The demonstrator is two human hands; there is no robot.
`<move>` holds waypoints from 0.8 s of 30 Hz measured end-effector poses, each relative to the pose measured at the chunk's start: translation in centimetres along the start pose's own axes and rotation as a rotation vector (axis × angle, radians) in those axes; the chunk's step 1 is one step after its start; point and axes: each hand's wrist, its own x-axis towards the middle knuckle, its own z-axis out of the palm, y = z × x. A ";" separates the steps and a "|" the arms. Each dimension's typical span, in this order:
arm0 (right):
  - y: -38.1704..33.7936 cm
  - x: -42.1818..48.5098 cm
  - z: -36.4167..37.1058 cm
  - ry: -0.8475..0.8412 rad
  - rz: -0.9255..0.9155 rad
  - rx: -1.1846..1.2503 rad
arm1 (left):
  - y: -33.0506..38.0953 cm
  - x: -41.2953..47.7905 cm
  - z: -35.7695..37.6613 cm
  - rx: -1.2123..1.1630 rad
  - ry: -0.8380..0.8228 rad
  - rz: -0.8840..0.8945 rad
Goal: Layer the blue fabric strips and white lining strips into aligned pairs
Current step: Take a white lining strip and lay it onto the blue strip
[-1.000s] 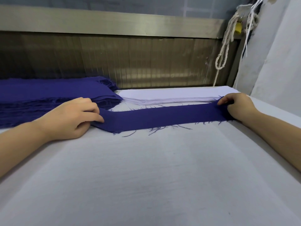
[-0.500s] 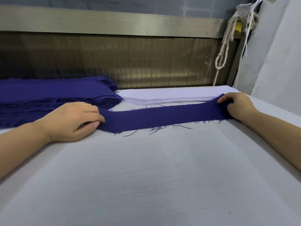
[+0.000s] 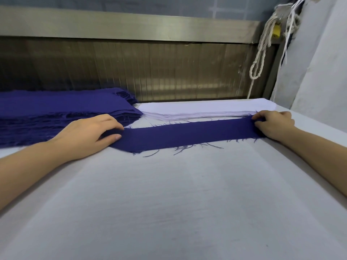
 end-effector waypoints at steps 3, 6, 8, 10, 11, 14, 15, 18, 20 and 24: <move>-0.2 -0.2 0.1 -0.006 0.050 -0.035 | -0.1 0.1 0.0 0.012 -0.057 -0.032; -0.1 -0.2 0.2 -0.022 0.077 -0.075 | -0.2 0.1 -0.1 0.003 -0.117 -0.035; -0.1 -0.1 0.2 -0.023 0.084 -0.091 | -0.2 0.1 -0.2 -0.014 -0.146 -0.042; -0.1 -0.1 0.2 -0.024 0.081 -0.099 | -0.1 0.2 -0.3 -0.056 -0.141 -0.053; -0.2 -0.1 0.1 -0.024 0.078 -0.101 | -0.1 0.2 -0.3 -0.084 -0.127 -0.061; -0.2 -0.2 0.0 -0.018 0.061 -0.100 | 0.3 0.2 -0.3 -0.174 -0.063 -0.120; -0.3 -0.2 0.0 -0.015 0.054 -0.094 | 0.4 0.3 -0.4 -0.190 -0.050 -0.143; -0.5 -0.3 -0.1 -0.001 0.029 -0.060 | 0.8 0.5 -0.5 -0.223 -0.051 -0.198; -0.6 -0.4 -0.2 0.008 -0.006 -0.021 | 1.0 0.8 -0.6 -0.274 -0.053 -0.237; -0.6 -0.7 -0.6 0.041 -0.186 0.119 | 1.2 1.0 -0.9 -0.304 -0.069 -0.252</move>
